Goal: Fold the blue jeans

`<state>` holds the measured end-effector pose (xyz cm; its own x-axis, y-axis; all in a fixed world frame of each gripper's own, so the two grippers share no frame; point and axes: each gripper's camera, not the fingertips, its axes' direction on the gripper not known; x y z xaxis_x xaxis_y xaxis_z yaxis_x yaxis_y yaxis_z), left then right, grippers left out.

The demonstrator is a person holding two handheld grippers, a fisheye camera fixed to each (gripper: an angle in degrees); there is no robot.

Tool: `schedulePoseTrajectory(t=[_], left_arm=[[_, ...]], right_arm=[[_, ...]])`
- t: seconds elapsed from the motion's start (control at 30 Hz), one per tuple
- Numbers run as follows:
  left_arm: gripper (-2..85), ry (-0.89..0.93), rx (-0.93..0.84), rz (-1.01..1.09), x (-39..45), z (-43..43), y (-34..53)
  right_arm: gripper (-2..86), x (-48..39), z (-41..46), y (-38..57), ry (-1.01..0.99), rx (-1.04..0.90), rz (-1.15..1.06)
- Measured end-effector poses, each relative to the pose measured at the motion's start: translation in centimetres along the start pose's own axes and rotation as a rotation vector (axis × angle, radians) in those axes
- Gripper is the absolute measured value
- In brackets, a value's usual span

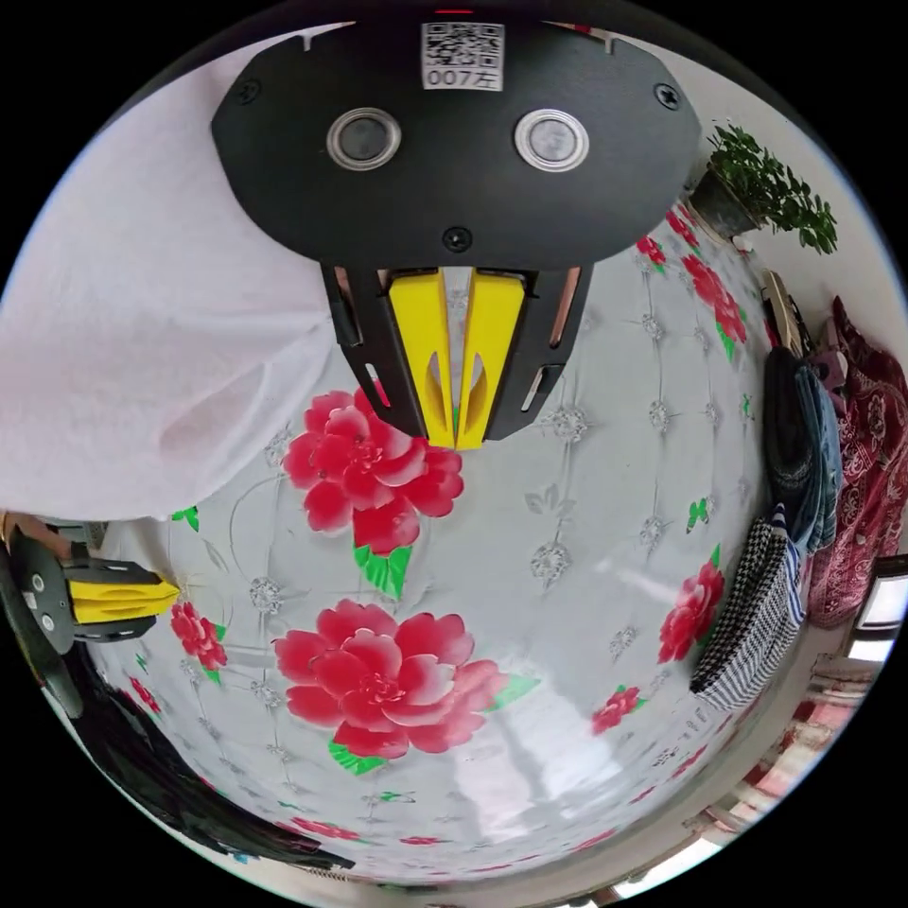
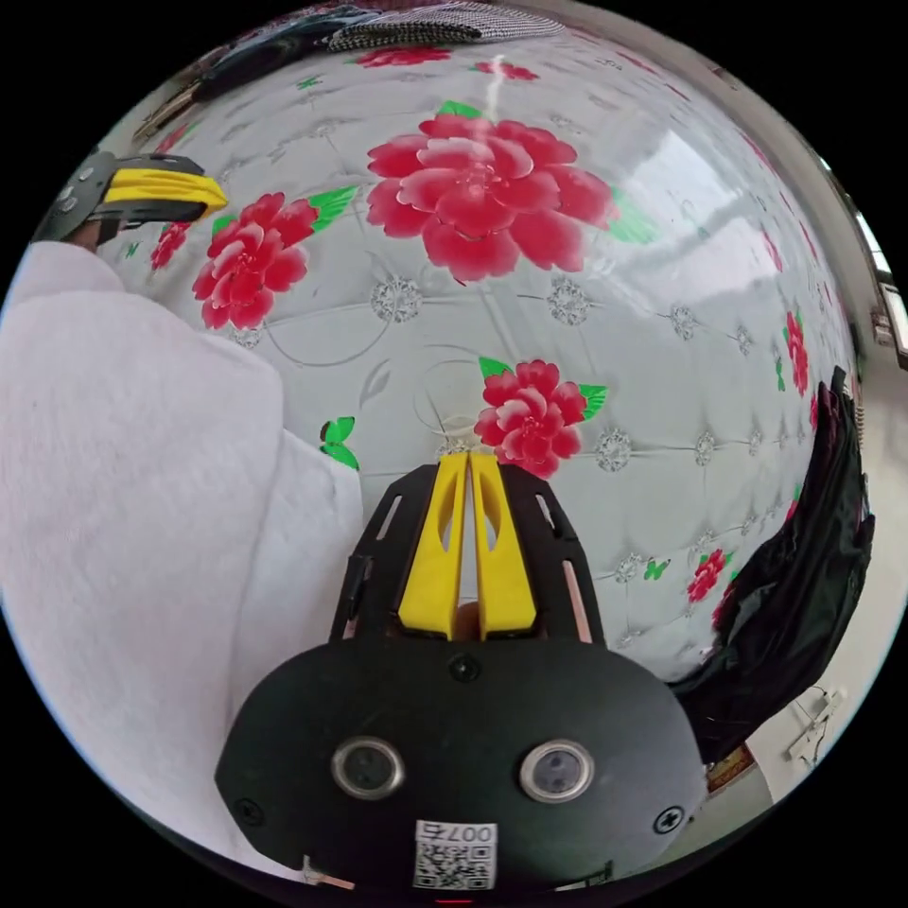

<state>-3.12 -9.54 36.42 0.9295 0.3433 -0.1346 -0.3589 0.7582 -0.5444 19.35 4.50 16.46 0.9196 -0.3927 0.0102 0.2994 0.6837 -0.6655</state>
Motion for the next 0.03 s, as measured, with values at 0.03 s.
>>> schedulePoseTrajectory(t=[0.03], left_arm=[[-1.0, 0.006, -0.020, -0.014, 0.26, 0.57, -0.40]], right_arm=[[0.2, 0.32, -0.19, 0.92, -0.045, 0.046, 0.028]])
